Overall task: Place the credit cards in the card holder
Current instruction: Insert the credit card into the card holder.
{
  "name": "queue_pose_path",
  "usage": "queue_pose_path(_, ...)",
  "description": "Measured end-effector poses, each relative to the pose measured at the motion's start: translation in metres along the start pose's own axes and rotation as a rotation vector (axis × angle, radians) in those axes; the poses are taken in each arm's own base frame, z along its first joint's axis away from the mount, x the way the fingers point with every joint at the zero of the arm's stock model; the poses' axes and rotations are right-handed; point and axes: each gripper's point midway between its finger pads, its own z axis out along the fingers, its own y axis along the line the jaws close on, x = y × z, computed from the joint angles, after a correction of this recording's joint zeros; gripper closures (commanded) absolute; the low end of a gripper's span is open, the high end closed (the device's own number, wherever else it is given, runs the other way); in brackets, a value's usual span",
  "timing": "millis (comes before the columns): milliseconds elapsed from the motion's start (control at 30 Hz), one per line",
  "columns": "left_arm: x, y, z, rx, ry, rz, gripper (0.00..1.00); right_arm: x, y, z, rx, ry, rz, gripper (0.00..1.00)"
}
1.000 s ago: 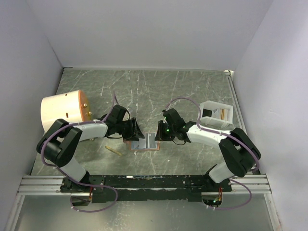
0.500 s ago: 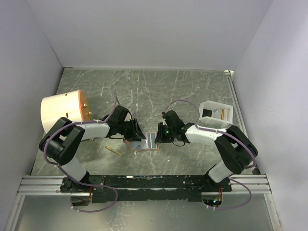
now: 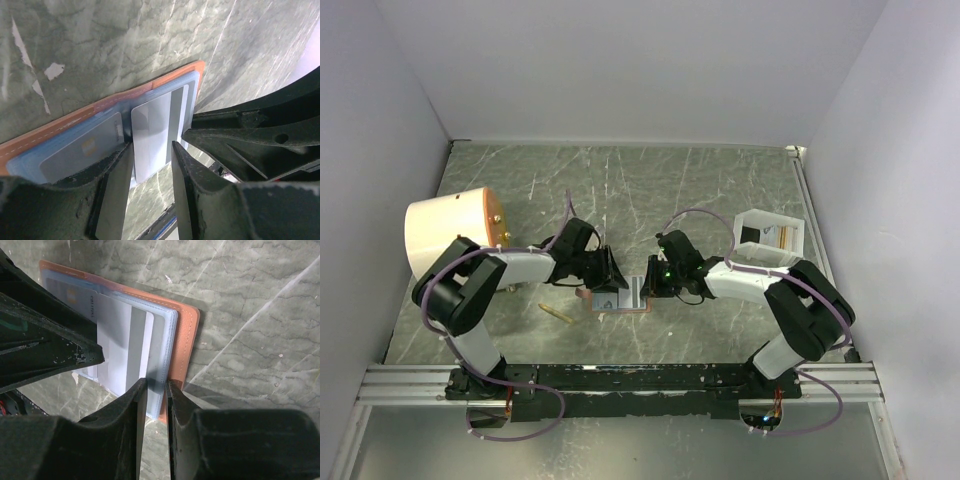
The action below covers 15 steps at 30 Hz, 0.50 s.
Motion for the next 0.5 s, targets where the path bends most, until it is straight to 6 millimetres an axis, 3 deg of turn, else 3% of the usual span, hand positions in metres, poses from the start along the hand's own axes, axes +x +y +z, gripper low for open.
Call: queue_pose_path(500, 0.0026, -0.0097, 0.006, 0.011, 0.005, 0.014, 0.53, 0.001, -0.0002, -0.0008, -0.005, -0.003, 0.001, 0.79)
